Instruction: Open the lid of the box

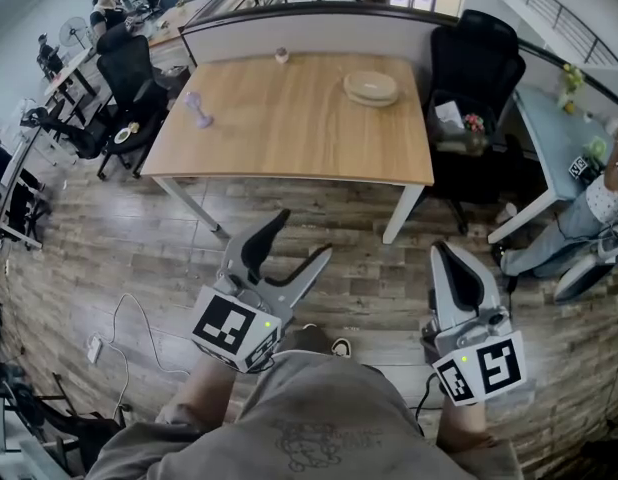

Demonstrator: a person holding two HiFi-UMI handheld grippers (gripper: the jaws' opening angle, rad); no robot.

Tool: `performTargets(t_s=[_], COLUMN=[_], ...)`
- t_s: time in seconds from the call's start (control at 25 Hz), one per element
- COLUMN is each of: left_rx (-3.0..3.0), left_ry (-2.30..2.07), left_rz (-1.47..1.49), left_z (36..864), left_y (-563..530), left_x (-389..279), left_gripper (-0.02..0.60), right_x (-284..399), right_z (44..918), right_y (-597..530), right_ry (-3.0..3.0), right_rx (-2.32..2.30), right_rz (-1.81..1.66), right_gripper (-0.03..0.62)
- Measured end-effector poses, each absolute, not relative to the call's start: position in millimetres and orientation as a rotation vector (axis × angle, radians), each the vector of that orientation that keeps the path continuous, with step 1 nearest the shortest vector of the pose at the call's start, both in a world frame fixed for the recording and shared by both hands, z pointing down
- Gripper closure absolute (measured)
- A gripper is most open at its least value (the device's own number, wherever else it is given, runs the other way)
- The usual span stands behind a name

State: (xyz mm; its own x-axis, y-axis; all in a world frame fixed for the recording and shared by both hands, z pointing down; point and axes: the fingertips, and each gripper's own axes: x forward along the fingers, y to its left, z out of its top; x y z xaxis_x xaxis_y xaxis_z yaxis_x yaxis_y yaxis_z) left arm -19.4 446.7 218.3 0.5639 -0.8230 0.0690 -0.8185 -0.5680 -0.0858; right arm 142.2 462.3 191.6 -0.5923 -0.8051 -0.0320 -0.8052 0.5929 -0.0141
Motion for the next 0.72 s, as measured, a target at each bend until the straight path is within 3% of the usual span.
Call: performTargets(t_s=[0.04,0.48,0.52,0.56,0.72], left_rx=[-2.709,-2.634,-2.637,-2.643,-2.647], left_ry=[1.464,1.531,1.528,1.527,1.54], left_rz=[-0.186,-0.225,-0.232,-0.246,-0.269], left_z=[222,225,227,230,237], left_y=[444,406,401,396,365], left_x=[-23,-46,-47,-48,-55], left_gripper=[0.262,0.261,0.261,0.261,0.261], right_x=[142,137,137,136,133], right_z=[193,198,196,196,206], right_y=[462,429,424,419,385], right_ry=[2.777,2.768,2.749,2.738,2.781], right_rx=[-1.4,-1.399,-1.389,-1.386,-1.428], right_rz=[-0.002,-0.012,-0.023,-0.035,-0.02], right_gripper=[0.582,0.579,0.492,0.366,0.361])
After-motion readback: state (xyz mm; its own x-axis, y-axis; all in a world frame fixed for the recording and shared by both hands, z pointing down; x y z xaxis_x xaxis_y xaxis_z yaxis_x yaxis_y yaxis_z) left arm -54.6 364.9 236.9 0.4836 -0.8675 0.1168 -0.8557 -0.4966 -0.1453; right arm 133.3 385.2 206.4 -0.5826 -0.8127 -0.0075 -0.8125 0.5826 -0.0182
